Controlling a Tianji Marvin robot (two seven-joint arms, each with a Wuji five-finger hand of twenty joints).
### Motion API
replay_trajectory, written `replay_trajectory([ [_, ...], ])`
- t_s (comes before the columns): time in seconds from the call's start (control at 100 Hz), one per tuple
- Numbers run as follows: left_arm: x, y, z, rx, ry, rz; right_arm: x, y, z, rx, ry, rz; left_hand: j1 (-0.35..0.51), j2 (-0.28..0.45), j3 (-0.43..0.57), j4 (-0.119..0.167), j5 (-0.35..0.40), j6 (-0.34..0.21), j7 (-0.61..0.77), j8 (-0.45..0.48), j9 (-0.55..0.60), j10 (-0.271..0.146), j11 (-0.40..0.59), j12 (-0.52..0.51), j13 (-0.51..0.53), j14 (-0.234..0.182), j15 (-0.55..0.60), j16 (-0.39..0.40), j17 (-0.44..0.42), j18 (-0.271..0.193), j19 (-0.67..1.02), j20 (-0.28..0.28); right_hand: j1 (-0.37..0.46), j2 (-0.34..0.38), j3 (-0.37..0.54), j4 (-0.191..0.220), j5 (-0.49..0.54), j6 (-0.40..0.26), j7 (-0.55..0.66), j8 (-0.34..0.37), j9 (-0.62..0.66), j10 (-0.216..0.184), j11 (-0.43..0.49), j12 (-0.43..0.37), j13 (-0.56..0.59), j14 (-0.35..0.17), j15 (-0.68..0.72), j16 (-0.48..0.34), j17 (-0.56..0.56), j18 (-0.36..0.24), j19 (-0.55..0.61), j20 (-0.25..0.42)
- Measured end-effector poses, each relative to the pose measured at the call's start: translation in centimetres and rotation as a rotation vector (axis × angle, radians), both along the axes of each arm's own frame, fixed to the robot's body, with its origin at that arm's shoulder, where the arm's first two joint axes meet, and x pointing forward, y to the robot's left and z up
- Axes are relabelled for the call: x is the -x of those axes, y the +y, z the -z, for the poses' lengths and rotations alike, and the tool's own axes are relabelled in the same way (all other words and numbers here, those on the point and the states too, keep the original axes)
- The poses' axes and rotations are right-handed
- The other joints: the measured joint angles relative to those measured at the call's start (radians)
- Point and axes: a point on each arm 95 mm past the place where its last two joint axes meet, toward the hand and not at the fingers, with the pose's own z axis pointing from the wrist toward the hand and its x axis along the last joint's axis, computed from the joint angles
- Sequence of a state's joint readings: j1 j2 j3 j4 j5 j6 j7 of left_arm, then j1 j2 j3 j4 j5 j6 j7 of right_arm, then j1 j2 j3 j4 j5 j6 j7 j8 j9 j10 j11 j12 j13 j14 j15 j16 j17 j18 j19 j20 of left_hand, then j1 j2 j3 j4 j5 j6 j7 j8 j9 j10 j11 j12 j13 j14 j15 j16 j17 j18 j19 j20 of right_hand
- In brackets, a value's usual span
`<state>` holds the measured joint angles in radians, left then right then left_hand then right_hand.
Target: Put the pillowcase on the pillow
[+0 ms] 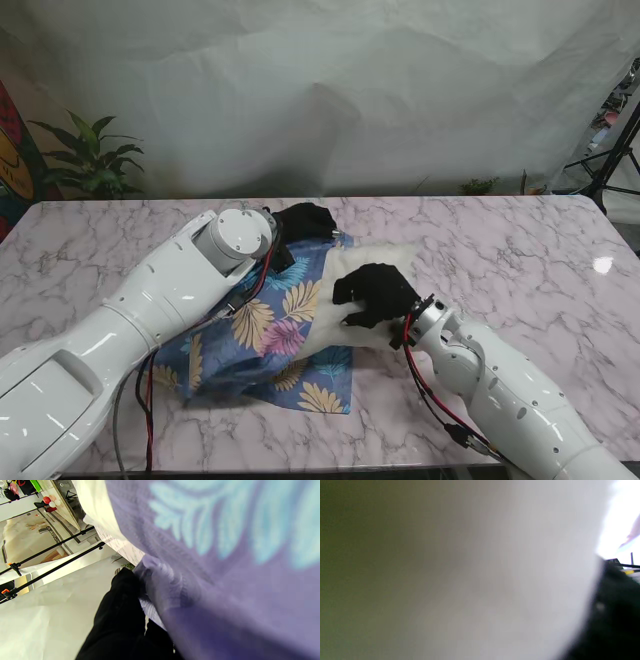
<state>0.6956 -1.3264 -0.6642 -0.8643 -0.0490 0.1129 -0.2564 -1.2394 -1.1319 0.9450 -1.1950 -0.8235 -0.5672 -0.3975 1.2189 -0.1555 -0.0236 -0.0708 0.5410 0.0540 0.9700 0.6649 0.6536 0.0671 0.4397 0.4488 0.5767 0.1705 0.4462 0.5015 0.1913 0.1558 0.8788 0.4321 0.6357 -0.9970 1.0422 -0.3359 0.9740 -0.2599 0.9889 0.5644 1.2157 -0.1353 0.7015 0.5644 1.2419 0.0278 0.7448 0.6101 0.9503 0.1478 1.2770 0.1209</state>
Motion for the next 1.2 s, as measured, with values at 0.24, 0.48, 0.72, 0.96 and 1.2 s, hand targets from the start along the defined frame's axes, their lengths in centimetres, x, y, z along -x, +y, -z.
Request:
replay_trajectory([
  [0.24, 1.1, 1.2, -0.4, -0.069, -0.025, 0.082, -0.4, -0.6, 0.3, 0.037, 0.058, 0.033, -0.257, 0.064, 0.017, 0.02, -0.24, 0.069, -0.562, -0.23, -0.409, 0.11, -0.203, -0.139, -0.396, 0.04, -0.172, -0.09, -0.202, -0.001, -0.276, -0.041, 0.01, 0.0, 0.004, 0.0, 0.0, 0.001, 0.0, 0.0, 0.0, 0.008, 0.0, -0.009, 0.0, 0.0, 0.0, -0.001, 0.0, 0.001, -0.015, 0.013],
  [0.48, 2.0, 3.6, -4.7, -0.039, -0.153, 0.016, -0.6, -1.1, 0.6, 0.093, 0.092, 0.066, -0.368, 0.064, 0.016, 0.021, -0.331, 0.104, -0.803, -0.274, -0.526, 0.154, -0.431, -0.226, -0.539, 0.049, -0.406, -0.204, -0.253, -0.025, -0.714, -0.049, 0.01, 0.0, 0.01, 0.0, 0.0, 0.001, 0.0, 0.0, 0.0, 0.009, 0.0, -0.015, 0.0, 0.0, 0.0, -0.013, 0.0, 0.002, -0.025, 0.022],
  [0.72, 7.6, 4.7, -8.9, -0.047, -0.441, 0.259, -1.2, -1.2, 0.9, 0.102, 0.134, 0.086, -0.366, 0.047, 0.017, 0.021, -0.22, 0.026, -0.761, -0.243, -0.523, 0.118, -0.4, -0.121, -0.535, 0.03, -0.367, -0.126, -0.218, -0.027, -0.74, 0.001, 0.01, 0.0, 0.011, 0.0, 0.0, 0.001, 0.0, 0.0, 0.0, 0.013, 0.0, -0.015, 0.0, 0.0, 0.0, -0.013, 0.0, 0.01, -0.026, 0.031],
  [0.96, 14.3, 3.3, -7.7, -0.178, -0.575, 0.597, -2.1, -1.1, 1.1, 0.086, 0.178, 0.109, -0.368, -0.063, 0.012, 0.021, -0.171, -0.076, -0.673, -0.24, -0.486, 0.072, -0.29, -0.099, -0.489, 0.011, -0.224, -0.087, -0.143, -0.04, -0.706, 0.013, 0.011, 0.0, 0.011, 0.0, 0.0, 0.001, 0.001, -0.017, 0.0, 0.02, 0.0, -0.015, 0.0, 0.0, 0.0, -0.013, 0.0, 0.012, -0.026, 0.037],
  [1.2, 15.9, 2.3, -5.1, -0.249, -0.564, 0.739, -2.9, -1.6, 1.1, 0.086, 0.208, 0.145, -0.425, -0.191, 0.526, 0.015, -0.222, -0.108, -0.677, -0.328, -0.487, 0.058, -0.314, -0.124, -0.475, -0.003, -0.18, -0.087, -0.17, -0.064, -0.511, 0.014, 0.011, 0.0, 0.011, 0.0, 0.0, 0.001, 0.001, -0.038, 0.0, 0.02, 0.0, -0.015, 0.0, 0.0, 0.0, -0.013, 0.0, 0.012, -0.026, 0.044],
])
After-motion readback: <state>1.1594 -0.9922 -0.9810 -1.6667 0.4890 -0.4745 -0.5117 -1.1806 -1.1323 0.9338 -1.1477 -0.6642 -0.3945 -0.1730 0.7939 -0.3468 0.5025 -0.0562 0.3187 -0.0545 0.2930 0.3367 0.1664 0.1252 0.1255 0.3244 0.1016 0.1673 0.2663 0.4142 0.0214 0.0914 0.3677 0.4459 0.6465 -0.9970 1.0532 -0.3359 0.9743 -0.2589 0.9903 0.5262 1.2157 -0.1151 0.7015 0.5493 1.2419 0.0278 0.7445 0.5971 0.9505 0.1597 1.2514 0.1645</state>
